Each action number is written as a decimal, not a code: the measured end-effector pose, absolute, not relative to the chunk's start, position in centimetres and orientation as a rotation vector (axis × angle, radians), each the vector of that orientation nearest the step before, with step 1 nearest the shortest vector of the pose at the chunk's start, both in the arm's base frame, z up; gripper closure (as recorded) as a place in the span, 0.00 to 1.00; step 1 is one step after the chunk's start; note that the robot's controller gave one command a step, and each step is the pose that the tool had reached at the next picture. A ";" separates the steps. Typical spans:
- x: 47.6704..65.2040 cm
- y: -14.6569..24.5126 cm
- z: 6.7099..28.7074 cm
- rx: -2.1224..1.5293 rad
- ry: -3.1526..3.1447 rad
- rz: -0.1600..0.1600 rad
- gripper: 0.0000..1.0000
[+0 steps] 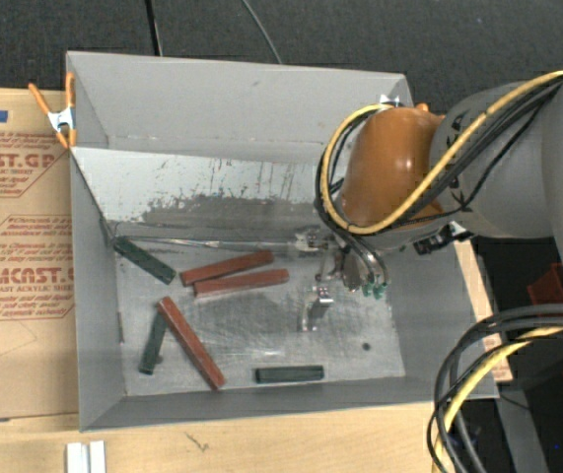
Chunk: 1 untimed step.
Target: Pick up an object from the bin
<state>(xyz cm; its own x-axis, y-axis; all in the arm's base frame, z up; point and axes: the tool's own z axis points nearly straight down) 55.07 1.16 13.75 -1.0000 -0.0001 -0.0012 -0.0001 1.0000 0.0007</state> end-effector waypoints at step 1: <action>58.6 6.0 10.2 -0.014 3.140 0.003 1.00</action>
Offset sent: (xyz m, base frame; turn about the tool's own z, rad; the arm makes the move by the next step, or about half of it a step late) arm 0.0000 0.0000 0.0000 0.0000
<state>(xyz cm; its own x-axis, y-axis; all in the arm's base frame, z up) 58.64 6.03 10.22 -1.0000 -0.0091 -0.0018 -0.0091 1.0000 0.0016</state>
